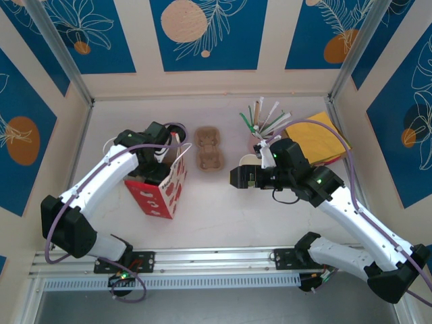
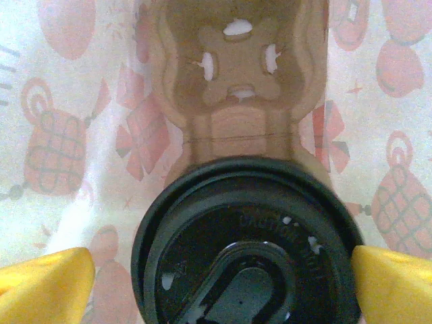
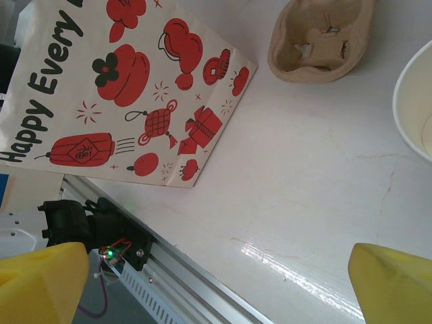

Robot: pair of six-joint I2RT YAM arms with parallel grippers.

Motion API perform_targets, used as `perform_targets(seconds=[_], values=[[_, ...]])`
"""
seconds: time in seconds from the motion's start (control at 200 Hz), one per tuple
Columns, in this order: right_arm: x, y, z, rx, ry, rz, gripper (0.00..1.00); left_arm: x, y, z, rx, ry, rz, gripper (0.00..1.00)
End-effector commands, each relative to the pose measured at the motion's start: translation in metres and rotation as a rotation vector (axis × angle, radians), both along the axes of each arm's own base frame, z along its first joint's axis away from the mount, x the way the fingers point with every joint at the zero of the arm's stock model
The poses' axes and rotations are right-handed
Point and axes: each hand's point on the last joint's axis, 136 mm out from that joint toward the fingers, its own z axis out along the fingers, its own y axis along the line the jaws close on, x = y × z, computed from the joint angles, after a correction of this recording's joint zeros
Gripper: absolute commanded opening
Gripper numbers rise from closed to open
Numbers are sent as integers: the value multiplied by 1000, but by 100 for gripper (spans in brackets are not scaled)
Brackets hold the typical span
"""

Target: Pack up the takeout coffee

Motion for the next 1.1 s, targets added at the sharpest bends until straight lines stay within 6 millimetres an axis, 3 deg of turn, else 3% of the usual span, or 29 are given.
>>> perform_targets(seconds=[0.0, 1.095], values=[[-1, 2, 5, 8, -12, 9, 99, 0, 0, 7, -31, -2, 10, 97], [-2, 0, 2, 5, -8, 3, 99, 4, -1, 15, -74, -3, 20, 97]])
